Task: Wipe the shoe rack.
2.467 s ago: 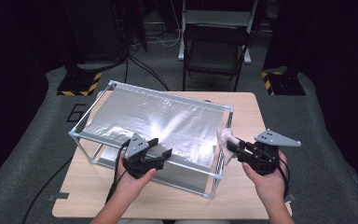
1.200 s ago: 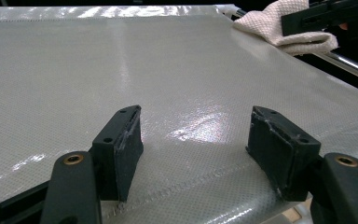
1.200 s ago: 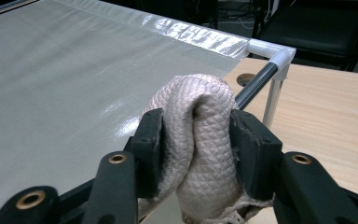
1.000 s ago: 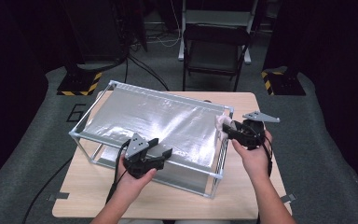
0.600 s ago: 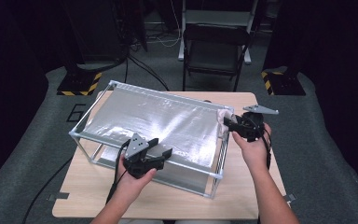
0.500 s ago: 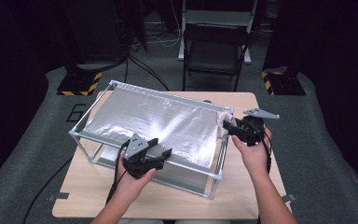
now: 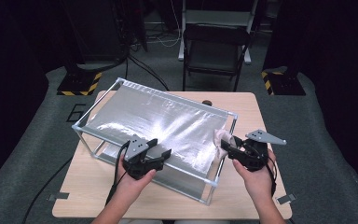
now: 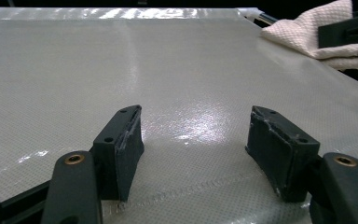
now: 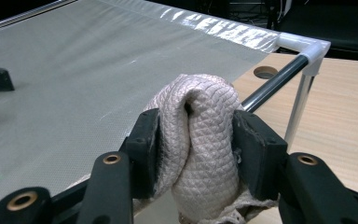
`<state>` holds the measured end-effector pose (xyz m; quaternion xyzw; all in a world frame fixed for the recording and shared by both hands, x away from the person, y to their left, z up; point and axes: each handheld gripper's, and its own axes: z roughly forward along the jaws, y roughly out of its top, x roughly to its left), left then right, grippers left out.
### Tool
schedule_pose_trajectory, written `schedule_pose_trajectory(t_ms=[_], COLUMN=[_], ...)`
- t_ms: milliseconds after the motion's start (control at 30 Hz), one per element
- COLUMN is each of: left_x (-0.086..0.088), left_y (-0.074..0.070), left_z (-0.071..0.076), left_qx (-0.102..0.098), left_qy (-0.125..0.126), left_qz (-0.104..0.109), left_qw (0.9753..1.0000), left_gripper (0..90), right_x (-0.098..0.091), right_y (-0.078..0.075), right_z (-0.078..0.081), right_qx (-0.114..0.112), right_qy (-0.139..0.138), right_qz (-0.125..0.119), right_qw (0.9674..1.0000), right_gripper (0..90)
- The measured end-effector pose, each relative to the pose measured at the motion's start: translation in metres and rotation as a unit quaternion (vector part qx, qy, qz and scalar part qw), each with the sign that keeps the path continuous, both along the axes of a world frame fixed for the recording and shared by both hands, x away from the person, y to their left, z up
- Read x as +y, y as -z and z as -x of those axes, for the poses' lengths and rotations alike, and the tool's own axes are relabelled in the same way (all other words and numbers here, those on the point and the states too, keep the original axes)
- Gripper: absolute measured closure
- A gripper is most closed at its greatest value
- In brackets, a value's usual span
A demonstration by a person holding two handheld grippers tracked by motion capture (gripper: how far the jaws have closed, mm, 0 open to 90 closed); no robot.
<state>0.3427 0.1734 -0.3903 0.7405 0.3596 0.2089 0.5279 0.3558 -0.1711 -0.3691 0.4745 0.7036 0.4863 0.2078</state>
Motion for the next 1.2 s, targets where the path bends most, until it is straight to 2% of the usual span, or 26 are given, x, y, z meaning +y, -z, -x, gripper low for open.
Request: schedule_pose_trajectory(t_ms=[33,67,167,267,300,400,500,533,633,733,800,867,933,1000,1200], left_x=[0.000,-0.001,-0.003,-0.004,-0.005,-0.006,-0.006,-0.007,-0.007,-0.007,-0.007,-0.007,-0.008,-0.008,-0.009], left_y=[0.000,-0.001,-0.002,-0.003,-0.003,-0.003,-0.003,-0.003,-0.003,-0.002,-0.002,-0.002,-0.002,-0.002,-0.001], left_z=[0.001,0.002,0.003,0.003,0.002,0.001,0.003,0.003,0.002,0.002,0.001,0.001,0.001,0.001,0.001], left_qx=[0.001,0.006,0.012,0.013,0.011,0.012,0.009,0.009,0.008,0.007,0.007,0.007,0.007,0.007,0.006], left_qy=[0.002,0.006,0.018,0.020,0.017,0.015,0.011,0.010,0.010,0.010,0.010,0.010,0.008,0.008,0.006], left_qz=[0.001,0.004,0.010,0.009,0.011,0.006,0.002,0.003,0.004,0.005,0.003,0.004,0.005,0.005,0.010], left_qw=[1.0000,1.0000,0.9997,0.9997,0.9997,0.9998,0.9999,0.9999,0.9999,0.9999,0.9999,0.9999,0.9999,0.9999,0.9999], left_gripper=[35.0,35.0,34.9,35.0,35.0,35.0,35.1,35.1,35.1,35.2,35.2,35.1,35.2,35.2,35.3], right_x=[0.000,-0.001,-0.002,-0.003,-0.004,-0.004,-0.004,-0.004,0.000,0.001,0.004,0.005,0.005,0.002,-0.003], right_y=[0.000,0.001,0.000,0.000,-0.001,-0.003,-0.004,-0.004,-0.002,0.001,0.002,0.002,0.001,0.001,0.000], right_z=[-0.003,-0.007,-0.019,-0.028,-0.036,-0.042,-0.037,-0.032,-0.012,0.014,0.029,0.037,0.037,0.029,-0.003], right_qx=[0.001,-0.005,-0.004,-0.002,0.001,0.008,0.014,0.012,0.006,0.002,0.001,-0.001,-0.002,0.007,0.005], right_qy=[0.005,0.003,0.008,0.016,0.019,0.026,0.022,0.018,0.006,-0.010,-0.016,-0.021,-0.022,-0.025,-0.006], right_qz=[-0.004,0.002,0.009,0.011,0.016,0.010,0.004,0.008,0.008,-0.007,-0.008,-0.004,-0.003,-0.006,0.003], right_qw=[1.0000,1.0000,0.9999,0.9998,0.9997,0.9996,0.9996,0.9997,0.9999,0.9999,0.9998,0.9998,0.9998,0.9996,1.0000], right_gripper=[53.0,53.4,54.2,54.4,54.4,54.1,53.8,53.5,52.8,52.3,51.8,51.8,51.6,51.2,52.0])
